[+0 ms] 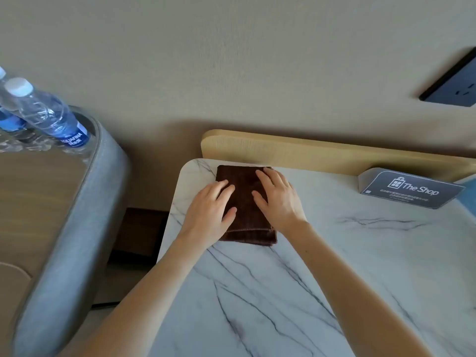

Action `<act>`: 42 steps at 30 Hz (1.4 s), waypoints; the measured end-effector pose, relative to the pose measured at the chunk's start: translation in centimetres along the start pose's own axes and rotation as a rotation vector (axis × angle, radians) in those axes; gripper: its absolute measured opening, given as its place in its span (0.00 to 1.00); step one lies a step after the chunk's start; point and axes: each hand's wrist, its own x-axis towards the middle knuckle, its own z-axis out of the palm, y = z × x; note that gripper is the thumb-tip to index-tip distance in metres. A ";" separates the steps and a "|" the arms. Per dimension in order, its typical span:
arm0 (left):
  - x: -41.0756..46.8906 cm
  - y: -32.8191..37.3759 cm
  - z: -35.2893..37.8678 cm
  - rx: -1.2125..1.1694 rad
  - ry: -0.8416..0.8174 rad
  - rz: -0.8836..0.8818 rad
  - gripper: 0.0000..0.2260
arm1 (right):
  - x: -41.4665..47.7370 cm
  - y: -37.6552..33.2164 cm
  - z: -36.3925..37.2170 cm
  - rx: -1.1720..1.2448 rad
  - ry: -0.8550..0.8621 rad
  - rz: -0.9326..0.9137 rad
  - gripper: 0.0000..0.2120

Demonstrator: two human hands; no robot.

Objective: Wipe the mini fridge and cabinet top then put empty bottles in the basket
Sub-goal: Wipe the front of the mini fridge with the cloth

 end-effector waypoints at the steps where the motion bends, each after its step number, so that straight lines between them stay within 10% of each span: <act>1: 0.1 -0.3 0.1 -0.010 0.001 -0.004 0.22 | 0.8 0.3 0.1 -0.007 0.008 -0.027 0.26; 16: -1.0 -1.5 0.0 -0.033 0.054 -0.034 0.20 | 1.9 1.1 1.6 0.060 -0.094 -0.112 0.27; 42: -20.9 5.8 -0.8 -0.087 0.024 0.113 0.19 | -30.1 -4.4 3.8 0.278 0.149 0.425 0.32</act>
